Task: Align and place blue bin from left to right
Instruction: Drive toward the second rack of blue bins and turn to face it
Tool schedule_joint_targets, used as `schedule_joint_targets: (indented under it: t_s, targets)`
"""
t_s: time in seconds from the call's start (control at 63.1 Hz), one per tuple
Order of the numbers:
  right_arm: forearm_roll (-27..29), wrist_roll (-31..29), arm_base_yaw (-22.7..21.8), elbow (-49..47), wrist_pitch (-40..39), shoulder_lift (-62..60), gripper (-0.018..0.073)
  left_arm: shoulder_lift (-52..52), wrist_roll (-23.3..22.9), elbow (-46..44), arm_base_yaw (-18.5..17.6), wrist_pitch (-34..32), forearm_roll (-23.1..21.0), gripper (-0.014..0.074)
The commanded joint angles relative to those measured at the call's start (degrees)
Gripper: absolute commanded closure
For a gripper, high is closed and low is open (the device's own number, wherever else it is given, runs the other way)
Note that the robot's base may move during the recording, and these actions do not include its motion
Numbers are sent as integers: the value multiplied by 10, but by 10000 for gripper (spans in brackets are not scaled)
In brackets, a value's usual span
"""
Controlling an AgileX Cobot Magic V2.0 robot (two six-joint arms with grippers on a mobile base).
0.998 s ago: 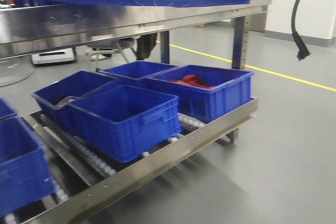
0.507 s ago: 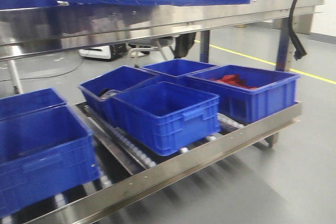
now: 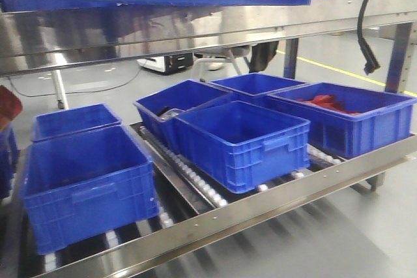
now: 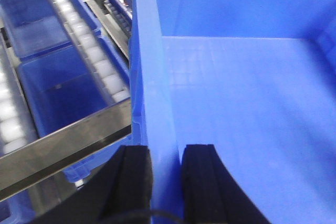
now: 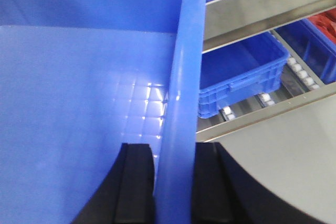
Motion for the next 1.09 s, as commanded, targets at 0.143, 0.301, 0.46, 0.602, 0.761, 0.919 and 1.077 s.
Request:
schedule_joint_targets:
  t_s: [0.143,0.301,0.46,0.602,0.761,0.919,1.077]
  targets:
    - [-11,-14,0,-8,-44,-18,629,-15,3,-12,1,-45,5,606]
    - [-11,-14,0,-8,-44,-18,629,-15,3,-12,1,-45,5,606]
    - [-11,-14,0,-8,-44,-18,629,-15,3,-12,1,-45,5,606]
    - [-11,-14,0,-8,-44,-18,629,-15,3,-12,1,-45,5,606]
    - [-11,-14,0,-8,-44,-18,629,-15,3,-12,1,-45,5,606]
    - [-11,-14,0,-8,-44,-18,629,-15,3,-12,1,-45,5,606]
    - [-11,-14,0,-8,-44,-18,629,-15,3,-12,1,-45,5,606]
